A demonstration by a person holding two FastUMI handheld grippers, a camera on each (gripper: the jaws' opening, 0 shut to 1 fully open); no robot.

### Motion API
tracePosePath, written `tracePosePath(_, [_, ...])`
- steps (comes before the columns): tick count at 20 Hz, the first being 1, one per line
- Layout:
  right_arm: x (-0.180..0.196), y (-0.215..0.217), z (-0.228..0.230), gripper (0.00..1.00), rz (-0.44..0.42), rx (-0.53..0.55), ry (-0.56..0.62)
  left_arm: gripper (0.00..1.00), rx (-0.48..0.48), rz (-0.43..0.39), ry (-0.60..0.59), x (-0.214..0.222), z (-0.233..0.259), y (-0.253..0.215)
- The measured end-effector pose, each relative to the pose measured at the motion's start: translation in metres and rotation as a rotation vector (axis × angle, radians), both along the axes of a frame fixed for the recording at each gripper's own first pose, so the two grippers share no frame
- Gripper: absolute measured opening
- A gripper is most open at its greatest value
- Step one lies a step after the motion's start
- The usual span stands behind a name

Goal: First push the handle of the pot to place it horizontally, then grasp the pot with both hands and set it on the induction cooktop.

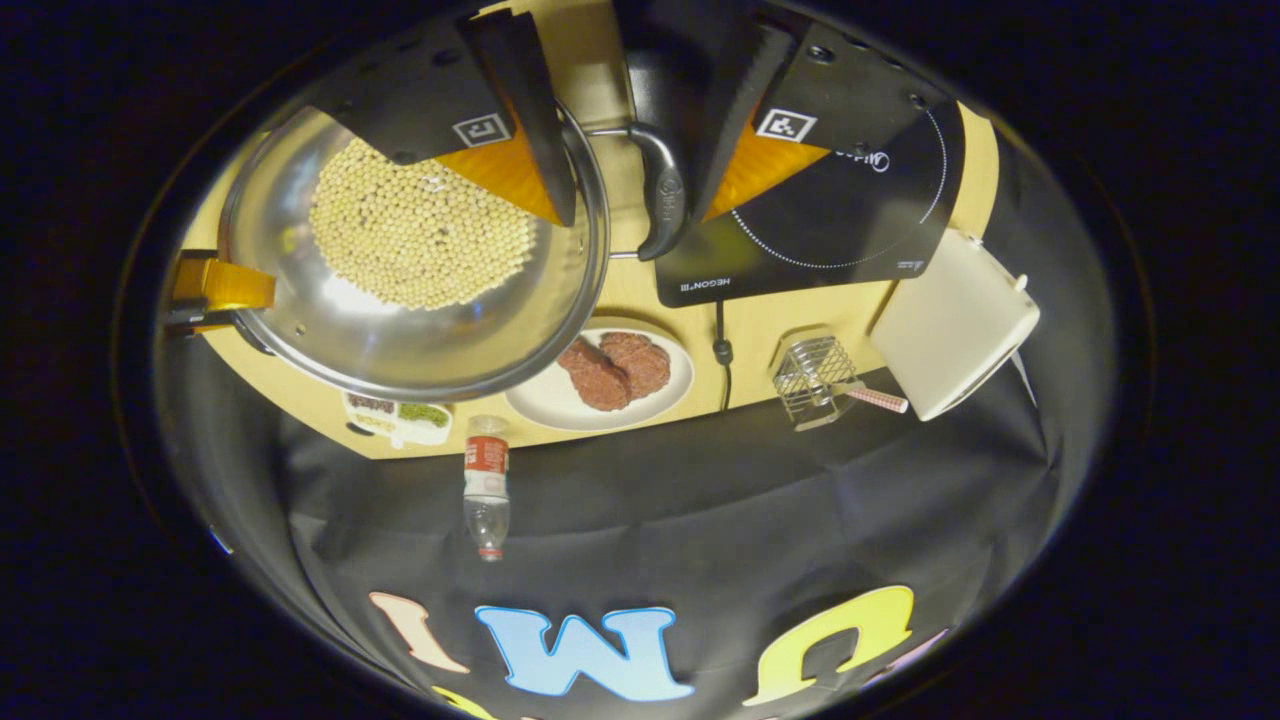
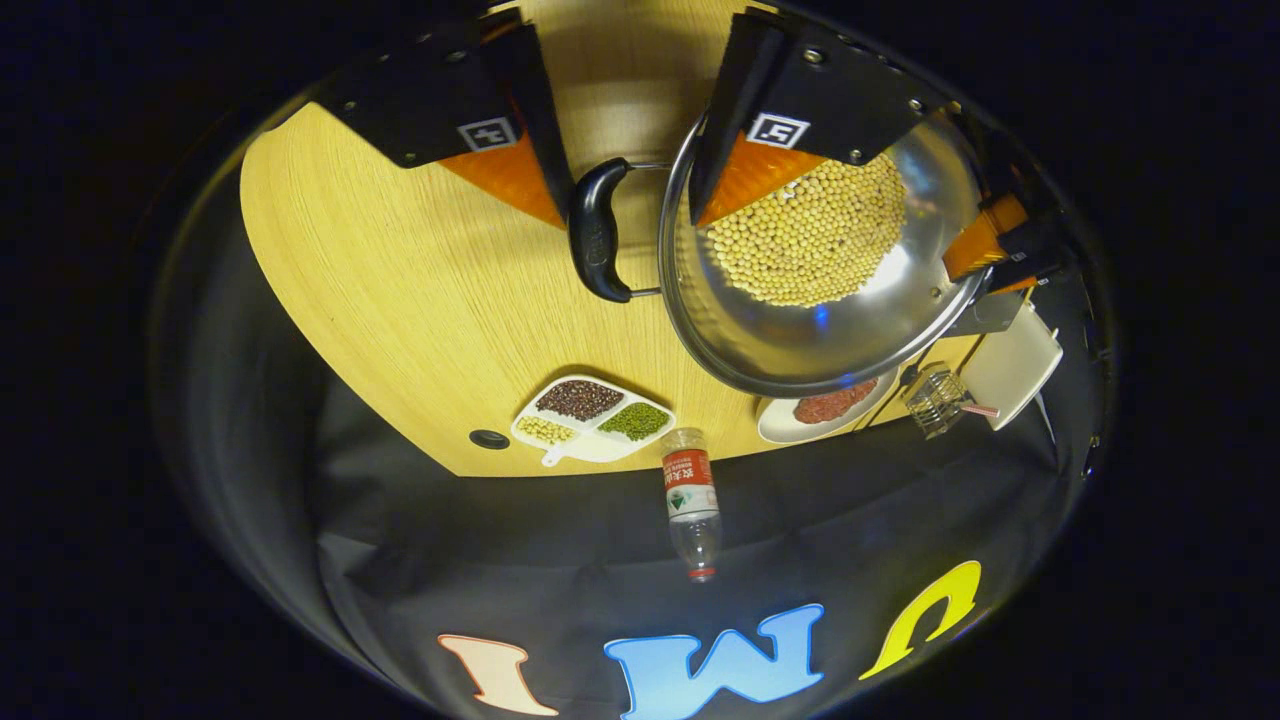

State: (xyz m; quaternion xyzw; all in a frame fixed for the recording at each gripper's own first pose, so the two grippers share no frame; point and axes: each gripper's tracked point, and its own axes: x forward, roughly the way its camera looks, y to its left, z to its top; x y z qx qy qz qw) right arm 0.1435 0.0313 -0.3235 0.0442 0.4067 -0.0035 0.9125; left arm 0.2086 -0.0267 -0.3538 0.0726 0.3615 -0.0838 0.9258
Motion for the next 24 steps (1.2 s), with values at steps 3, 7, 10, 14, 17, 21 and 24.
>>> tracePosePath(3, [0.000,0.001,0.000,0.64,-0.017,0.010,0.004,0.73,-0.007,0.024,-0.003,0.001,0.000,-0.001])
tracePosePath(7, [0.003,0.001,0.000,0.47,0.000,-0.006,0.023,0.61,-0.065,0.062,-0.002,-0.001,0.003,-0.003])
tracePosePath(10, [0.002,-0.003,0.001,0.47,0.024,-0.030,0.027,0.60,-0.100,0.084,-0.001,-0.004,0.005,-0.005])
tracePosePath(14, [0.000,-0.016,0.011,0.47,0.036,-0.039,0.009,0.56,-0.128,0.111,0.000,-0.014,0.012,-0.018])
tracePosePath(17, [0.002,-0.023,0.025,0.47,0.052,-0.037,-0.026,0.60,-0.133,0.128,-0.046,-0.015,0.030,-0.024])
tracePosePath(21, [0.002,-0.027,0.041,0.47,0.077,-0.017,-0.054,0.55,-0.125,0.160,-0.074,-0.025,0.056,-0.025])
tracePosePath(24, [-0.003,-0.020,0.049,0.47,0.097,-0.013,-0.054,0.60,-0.119,0.186,-0.097,-0.032,0.069,-0.017])
